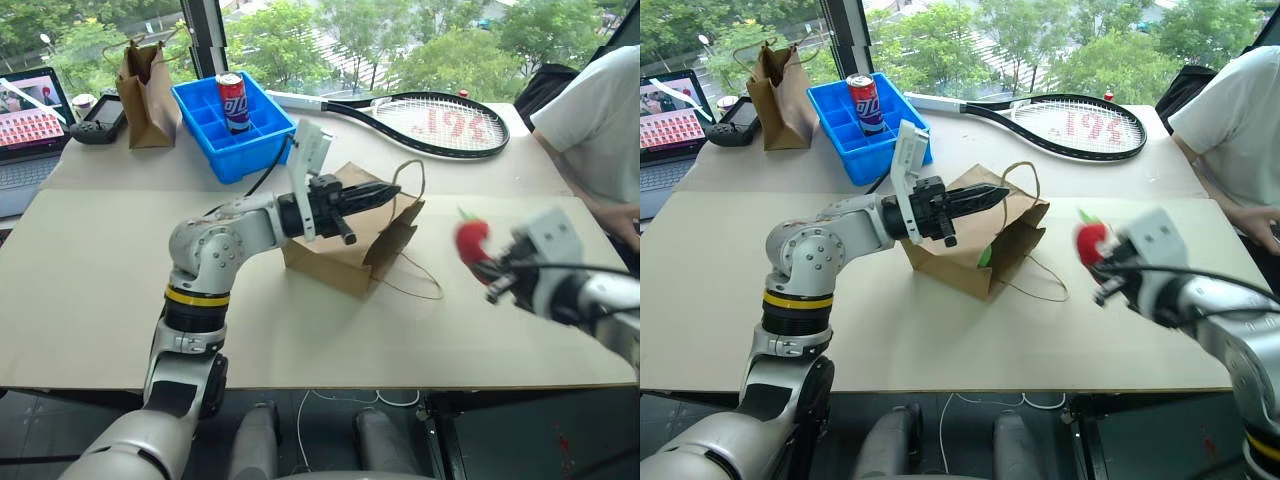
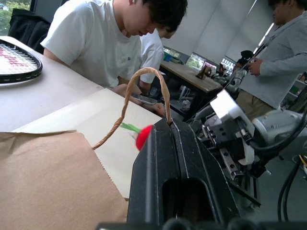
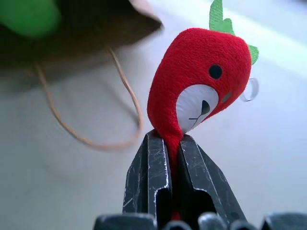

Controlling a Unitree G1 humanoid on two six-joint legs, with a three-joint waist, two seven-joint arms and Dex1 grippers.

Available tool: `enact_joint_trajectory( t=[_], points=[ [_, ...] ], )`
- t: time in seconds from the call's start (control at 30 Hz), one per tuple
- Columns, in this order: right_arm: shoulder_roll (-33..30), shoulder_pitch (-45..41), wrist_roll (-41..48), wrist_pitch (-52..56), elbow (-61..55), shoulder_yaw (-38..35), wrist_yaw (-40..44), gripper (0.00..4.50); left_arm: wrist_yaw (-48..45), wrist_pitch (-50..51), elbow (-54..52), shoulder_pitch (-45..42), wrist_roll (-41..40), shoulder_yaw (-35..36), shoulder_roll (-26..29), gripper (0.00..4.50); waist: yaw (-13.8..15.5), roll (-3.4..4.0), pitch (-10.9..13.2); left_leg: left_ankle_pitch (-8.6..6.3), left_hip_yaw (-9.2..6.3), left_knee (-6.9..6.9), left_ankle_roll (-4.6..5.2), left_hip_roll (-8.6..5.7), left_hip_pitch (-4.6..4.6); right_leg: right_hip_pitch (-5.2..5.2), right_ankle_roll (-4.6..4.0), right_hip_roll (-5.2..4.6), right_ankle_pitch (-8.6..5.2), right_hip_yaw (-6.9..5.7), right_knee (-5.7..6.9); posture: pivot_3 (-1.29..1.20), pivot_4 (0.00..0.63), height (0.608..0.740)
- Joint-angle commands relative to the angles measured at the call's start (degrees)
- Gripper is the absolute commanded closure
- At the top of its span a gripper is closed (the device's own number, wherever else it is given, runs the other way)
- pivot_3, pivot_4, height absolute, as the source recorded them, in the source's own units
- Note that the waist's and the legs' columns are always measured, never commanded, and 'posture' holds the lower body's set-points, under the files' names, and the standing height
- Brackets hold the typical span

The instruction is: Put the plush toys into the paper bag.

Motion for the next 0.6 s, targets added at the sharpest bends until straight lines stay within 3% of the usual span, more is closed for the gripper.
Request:
enact_joint_trajectory(
  t=[0.03, 0.3, 0.5, 0.6],
  points=[
    [3.8, -6.0, -0.5, 0.5, 3.0, 9.6, 0.0, 4.49, -0.2, -1.5, -1.4, -1.4, -0.3, 0.6, -0.2, 4.50, 0.2, -0.03, 0.0, 0.00, -0.05, -0.01, 0.00, 0.00, 0.01, 0.04, -0.04, 0.01, -0.02, -0.05, -0.01, 0.00, 0.150, 0.731],
    [14.6, -17.8, -8.8, -9.5, 19.2, 23.3, 1.0, 4.49, 0.5, -1.4, -2.0, -0.6, -0.6, 1.2, -0.1, 4.50, 1.1, -0.03, 0.0, 0.00, -0.10, -0.04, 0.01, -0.18, -0.13, -0.03, 0.00, -0.13, -0.05, -0.08, -0.01, 0.00, 0.150, 0.731],
    [21.8, -17.5, -14.6, -24.6, 31.3, 23.8, 2.3, 4.49, 1.2, -0.6, -3.6, 0.1, -1.3, 1.5, 0.0, 4.50, 1.3, -0.03, 0.0, 0.00, -0.11, -0.01, 0.01, -0.18, -0.13, 0.00, 0.00, -0.13, -0.05, -0.13, 0.01, 0.00, 0.150, 0.731],
    [27.3, -16.4, -13.6, -28.5, 35.7, 19.8, 0.6, 4.49, 1.5, -0.4, -4.0, 0.3, -1.6, 1.6, 0.1, 4.50, 1.2, -0.03, 0.0, 0.00, -0.11, -0.02, 0.01, -0.18, -0.12, 0.02, 0.01, -0.13, -0.05, -0.13, 0.02, 0.00, 0.150, 0.731]
  ],
)
